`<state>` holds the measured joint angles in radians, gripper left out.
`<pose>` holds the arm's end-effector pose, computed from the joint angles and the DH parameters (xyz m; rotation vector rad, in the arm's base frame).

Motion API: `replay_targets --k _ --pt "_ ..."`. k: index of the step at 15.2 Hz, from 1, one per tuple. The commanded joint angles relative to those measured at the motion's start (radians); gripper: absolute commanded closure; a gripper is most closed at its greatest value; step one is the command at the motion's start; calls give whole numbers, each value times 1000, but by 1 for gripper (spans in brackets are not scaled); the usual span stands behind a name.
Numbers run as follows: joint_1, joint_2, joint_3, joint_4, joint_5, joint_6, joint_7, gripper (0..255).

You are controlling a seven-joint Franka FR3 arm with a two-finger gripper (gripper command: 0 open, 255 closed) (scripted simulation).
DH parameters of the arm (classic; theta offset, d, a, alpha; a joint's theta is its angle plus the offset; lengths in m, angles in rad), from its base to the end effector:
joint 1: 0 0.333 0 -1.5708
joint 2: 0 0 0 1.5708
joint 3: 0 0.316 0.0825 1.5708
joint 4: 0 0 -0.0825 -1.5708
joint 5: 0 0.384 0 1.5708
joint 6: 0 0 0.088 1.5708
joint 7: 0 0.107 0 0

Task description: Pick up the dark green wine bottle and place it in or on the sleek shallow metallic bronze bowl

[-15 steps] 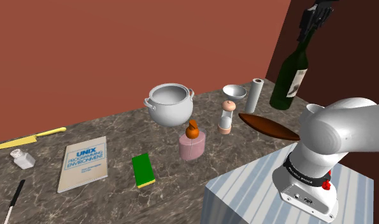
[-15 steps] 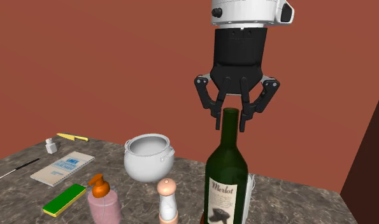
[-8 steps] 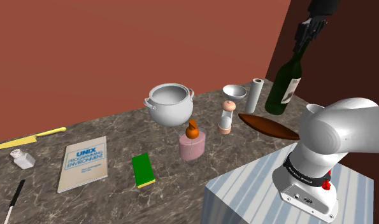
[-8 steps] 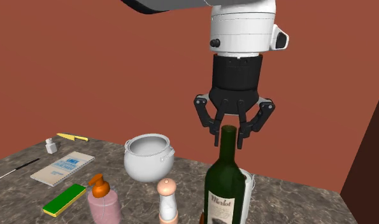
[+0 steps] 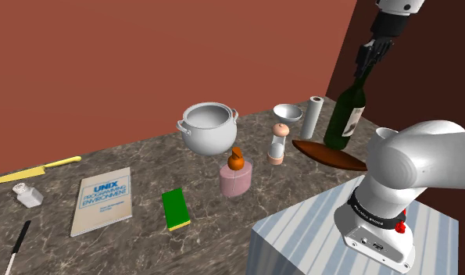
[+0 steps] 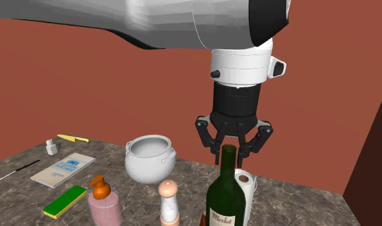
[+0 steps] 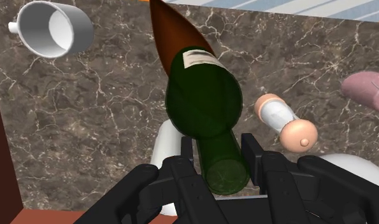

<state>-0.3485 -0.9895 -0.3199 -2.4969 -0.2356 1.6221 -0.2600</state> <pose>0.1840 -0.2100 0.5674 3.1012 -0.4354 0.1474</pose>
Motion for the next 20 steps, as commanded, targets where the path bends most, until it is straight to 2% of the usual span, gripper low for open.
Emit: replay_targets --k 1,10,18,19,20 --pt "-4 -8 -7 -31 -7 24 0 255" --pt "-22 -33 -38 -166 -39 133 1 255" --pt "-22 -33 -38 -166 -39 133 1 255" --pt "-22 -33 -38 -166 -39 133 1 0" --pt "-22 -33 -38 -166 -39 133 1 0"
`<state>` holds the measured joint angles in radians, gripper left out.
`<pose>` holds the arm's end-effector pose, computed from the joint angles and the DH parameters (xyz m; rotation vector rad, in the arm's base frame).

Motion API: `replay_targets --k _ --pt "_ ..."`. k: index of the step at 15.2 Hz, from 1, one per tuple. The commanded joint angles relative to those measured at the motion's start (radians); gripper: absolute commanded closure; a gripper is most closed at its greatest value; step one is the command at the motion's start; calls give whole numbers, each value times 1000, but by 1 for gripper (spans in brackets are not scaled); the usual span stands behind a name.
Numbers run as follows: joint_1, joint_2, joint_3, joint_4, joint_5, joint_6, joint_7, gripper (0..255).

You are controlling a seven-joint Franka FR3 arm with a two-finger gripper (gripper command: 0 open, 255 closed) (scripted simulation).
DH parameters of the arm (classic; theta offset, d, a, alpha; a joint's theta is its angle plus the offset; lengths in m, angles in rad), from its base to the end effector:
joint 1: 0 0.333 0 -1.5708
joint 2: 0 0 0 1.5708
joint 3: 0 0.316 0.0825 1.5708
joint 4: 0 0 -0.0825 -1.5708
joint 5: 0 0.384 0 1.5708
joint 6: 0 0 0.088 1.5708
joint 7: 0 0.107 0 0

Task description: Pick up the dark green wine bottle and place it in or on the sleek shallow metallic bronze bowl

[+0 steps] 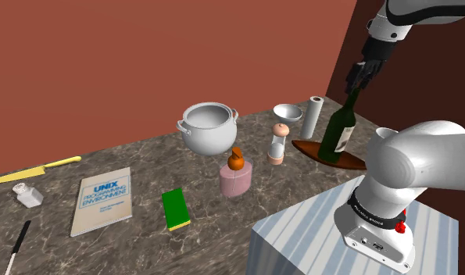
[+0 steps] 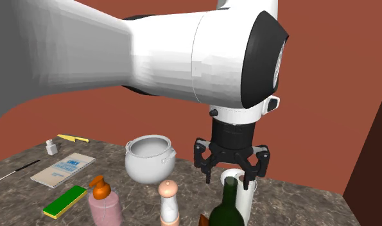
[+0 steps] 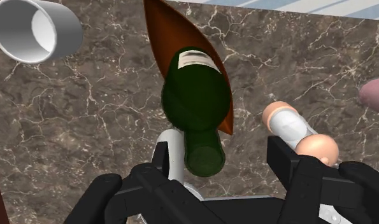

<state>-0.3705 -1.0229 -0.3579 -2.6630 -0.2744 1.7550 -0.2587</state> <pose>0.1838 -0.2104 0.5071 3.1011 -0.4351 0.1483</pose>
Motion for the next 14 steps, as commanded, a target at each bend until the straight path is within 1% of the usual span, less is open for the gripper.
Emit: replay_targets --k 1,4,8,14 --pt "0 0 0 0 0 0 0 0" --pt "0 0 0 0 0 0 0 0" --pt "13 11 31 131 30 -119 -5 0" --pt "13 11 31 131 30 -119 -5 0"
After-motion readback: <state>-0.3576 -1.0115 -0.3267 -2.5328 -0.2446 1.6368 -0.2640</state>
